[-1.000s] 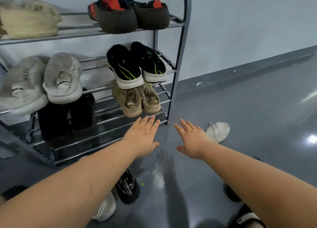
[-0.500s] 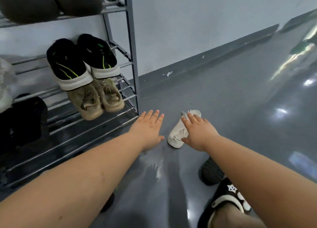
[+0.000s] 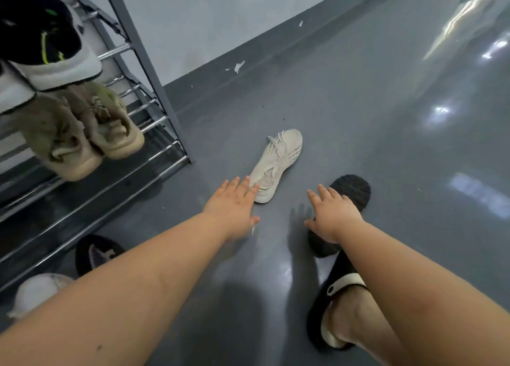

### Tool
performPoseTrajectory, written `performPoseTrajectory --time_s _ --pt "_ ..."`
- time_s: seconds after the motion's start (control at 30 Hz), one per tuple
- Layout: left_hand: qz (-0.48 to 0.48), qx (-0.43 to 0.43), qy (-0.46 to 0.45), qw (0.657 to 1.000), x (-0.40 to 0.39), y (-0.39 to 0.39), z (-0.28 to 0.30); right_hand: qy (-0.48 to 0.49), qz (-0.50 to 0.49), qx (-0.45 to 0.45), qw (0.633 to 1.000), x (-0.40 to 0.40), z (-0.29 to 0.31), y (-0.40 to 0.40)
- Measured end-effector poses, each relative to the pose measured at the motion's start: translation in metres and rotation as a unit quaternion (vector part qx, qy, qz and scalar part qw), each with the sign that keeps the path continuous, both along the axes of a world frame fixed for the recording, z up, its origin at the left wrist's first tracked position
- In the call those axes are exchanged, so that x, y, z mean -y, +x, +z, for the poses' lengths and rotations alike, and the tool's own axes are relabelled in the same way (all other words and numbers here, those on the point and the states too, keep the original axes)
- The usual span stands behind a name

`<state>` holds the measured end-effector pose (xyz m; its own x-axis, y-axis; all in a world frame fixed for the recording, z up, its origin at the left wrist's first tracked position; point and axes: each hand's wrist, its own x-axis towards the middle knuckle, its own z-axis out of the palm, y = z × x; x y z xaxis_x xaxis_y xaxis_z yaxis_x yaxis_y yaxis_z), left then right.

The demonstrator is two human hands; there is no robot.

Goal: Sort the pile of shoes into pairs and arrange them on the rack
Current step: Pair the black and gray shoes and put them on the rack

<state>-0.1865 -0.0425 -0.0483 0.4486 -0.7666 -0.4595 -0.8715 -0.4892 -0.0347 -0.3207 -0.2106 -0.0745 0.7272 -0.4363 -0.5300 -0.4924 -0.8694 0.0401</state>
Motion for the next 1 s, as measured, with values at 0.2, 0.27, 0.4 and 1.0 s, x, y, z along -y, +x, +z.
performPoseTrajectory --time_s 0.2,0.27,0.4,1.0 --pt "-0.018 -0.034 0.017 0.999 0.016 -0.015 -0.028 0.018 -0.053 -0.022 0.998 0.021 -0.030 -0.032" --pt "-0.024 -0.045 0.019 0.999 0.022 -0.021 -0.039 0.019 -0.074 -0.029 0.997 0.031 -0.034 -0.041" --pt "-0.014 -0.094 0.029 0.995 0.037 -0.036 -0.059 0.020 -0.103 -0.045 0.993 0.047 -0.046 -0.059" --pt "0.367 -0.378 -0.114 0.842 0.087 -0.096 -0.131 0.142 -0.185 0.016 0.972 0.040 -0.074 -0.059"
